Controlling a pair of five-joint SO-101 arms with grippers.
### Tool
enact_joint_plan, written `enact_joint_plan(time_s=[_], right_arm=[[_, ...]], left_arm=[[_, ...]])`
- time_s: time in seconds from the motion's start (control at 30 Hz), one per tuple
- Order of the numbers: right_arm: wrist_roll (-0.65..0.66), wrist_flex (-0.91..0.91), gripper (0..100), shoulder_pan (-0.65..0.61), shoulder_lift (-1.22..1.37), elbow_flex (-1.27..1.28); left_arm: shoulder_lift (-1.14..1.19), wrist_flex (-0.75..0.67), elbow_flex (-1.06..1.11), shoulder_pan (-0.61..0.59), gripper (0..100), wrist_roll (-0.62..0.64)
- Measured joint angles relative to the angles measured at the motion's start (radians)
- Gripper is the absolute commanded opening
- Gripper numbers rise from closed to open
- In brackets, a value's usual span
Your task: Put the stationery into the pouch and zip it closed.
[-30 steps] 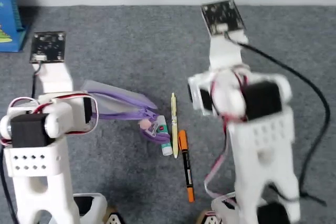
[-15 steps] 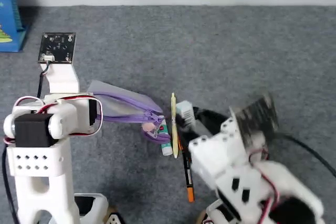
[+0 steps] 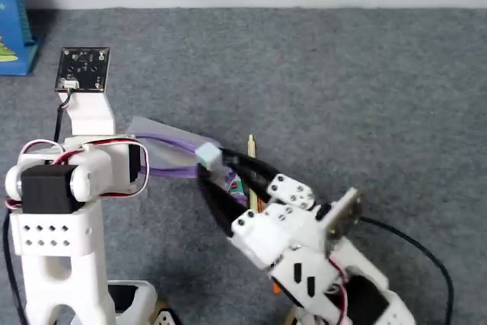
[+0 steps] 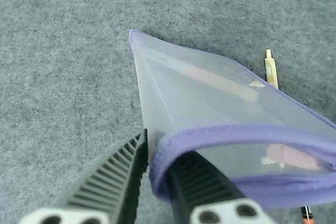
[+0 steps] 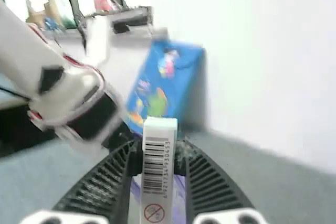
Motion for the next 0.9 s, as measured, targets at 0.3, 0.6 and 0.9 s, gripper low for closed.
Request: enact_joint_plan(time_s=[0.3,0.6,0.9], right_arm=[[0.031,-0.511,0.8,-0.029,0.265,0.086],[0.086,-0.793,0.8,-0.018,0.578,0.086],[0.094,-0.822,9.4,-0.002,0.677,0.117]], left_arm=[[0.000,0.000,0.000,0.000,1,0.000],[-0.002,0.000,0.009,0.000,1,0.000],[-0.002,0.000,0.017,0.000,1,0.002]])
